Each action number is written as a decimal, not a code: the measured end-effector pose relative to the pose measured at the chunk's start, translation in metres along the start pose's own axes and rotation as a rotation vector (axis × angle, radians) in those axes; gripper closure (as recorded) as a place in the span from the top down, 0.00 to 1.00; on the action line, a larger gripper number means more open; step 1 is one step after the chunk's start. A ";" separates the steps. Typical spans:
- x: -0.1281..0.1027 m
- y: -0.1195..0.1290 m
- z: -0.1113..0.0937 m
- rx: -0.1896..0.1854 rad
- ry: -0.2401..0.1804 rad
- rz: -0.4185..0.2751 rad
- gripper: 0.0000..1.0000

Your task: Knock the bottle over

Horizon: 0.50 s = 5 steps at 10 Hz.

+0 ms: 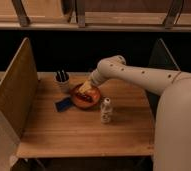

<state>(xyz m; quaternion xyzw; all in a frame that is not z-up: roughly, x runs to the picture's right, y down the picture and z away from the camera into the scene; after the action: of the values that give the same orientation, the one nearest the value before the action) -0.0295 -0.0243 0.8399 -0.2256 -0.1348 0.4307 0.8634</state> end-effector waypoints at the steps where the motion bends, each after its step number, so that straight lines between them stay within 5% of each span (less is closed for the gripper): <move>1: 0.000 0.000 0.000 0.000 0.000 0.000 0.80; 5: 0.000 0.000 0.000 0.000 0.000 0.000 0.79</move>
<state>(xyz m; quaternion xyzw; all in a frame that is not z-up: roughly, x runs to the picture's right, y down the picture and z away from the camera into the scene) -0.0295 -0.0244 0.8399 -0.2256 -0.1348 0.4307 0.8634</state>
